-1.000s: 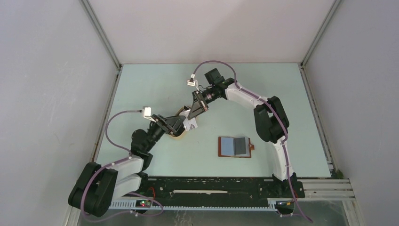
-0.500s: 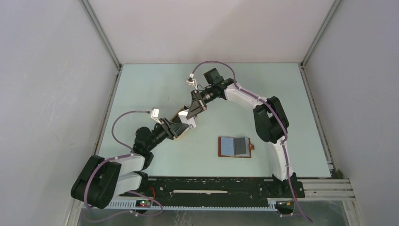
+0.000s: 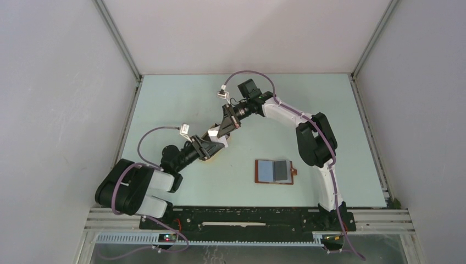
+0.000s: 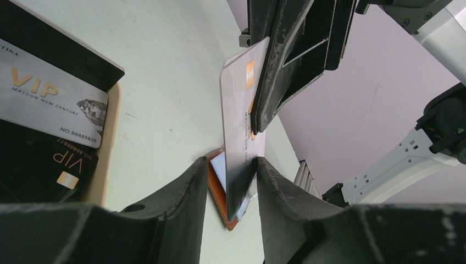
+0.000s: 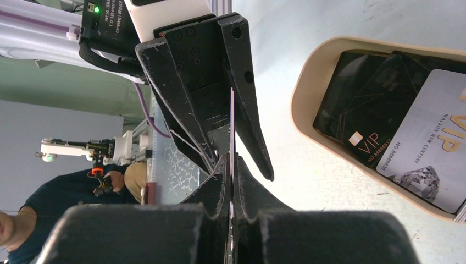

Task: Put the credit cards into the card holder
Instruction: Place the credit card at the center of the board.

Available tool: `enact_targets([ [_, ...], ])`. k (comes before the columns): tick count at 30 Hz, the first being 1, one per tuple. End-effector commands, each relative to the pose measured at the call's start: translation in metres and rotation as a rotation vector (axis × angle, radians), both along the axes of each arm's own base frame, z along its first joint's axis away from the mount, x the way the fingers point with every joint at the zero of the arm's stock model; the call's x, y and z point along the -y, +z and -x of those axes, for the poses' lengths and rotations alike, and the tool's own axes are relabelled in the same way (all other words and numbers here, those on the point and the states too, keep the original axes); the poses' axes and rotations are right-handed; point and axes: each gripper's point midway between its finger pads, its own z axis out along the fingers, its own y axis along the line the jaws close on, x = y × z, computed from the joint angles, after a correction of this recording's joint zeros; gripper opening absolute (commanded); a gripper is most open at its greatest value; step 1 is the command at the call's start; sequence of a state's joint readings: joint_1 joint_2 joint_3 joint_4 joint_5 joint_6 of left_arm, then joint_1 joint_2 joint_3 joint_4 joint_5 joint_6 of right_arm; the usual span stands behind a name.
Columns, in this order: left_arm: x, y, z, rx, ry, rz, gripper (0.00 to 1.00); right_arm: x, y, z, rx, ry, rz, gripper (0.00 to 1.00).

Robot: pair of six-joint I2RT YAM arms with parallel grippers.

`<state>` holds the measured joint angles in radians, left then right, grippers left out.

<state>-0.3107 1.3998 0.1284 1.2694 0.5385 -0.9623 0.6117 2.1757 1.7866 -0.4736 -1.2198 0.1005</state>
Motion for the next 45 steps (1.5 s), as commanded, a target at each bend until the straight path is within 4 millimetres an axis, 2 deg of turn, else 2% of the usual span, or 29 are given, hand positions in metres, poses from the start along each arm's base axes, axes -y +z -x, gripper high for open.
enact_targets([
  [1,0.004,0.028,-0.014,0.083,-0.002,0.061,0.42,-0.004,0.016,0.003,0.031,-0.008,-0.009,0.04],
  [5,0.004,0.024,-0.019,0.066,0.009,0.059,0.41,-0.005,0.013,0.002,0.045,-0.022,0.011,0.04],
  [13,0.004,0.019,-0.02,0.047,0.01,0.051,0.3,-0.005,0.01,-0.002,0.062,-0.05,0.039,0.04],
  [15,0.005,0.018,-0.02,0.045,0.006,0.05,0.22,-0.005,0.011,-0.002,0.062,-0.048,0.037,0.05],
  [18,0.007,0.02,-0.019,0.05,-0.01,0.053,0.02,-0.004,0.011,-0.002,0.062,-0.042,0.033,0.1],
  [19,0.006,0.02,-0.019,0.05,-0.009,0.054,0.0,-0.004,0.011,-0.001,0.062,-0.039,0.03,0.13],
  [25,0.005,0.022,-0.015,0.06,-0.025,0.061,0.0,0.004,0.021,-0.004,0.078,-0.022,-0.004,0.42],
  [29,0.003,0.025,-0.012,0.073,-0.039,0.062,0.0,0.011,0.029,-0.003,0.086,0.004,-0.043,0.5],
  [34,0.003,0.03,-0.005,0.095,-0.076,0.062,0.0,0.018,0.036,-0.004,0.076,0.023,-0.082,0.52],
  [45,0.005,0.035,0.006,0.115,-0.129,0.064,0.0,0.023,0.045,0.0,0.065,0.067,-0.14,0.4],
])
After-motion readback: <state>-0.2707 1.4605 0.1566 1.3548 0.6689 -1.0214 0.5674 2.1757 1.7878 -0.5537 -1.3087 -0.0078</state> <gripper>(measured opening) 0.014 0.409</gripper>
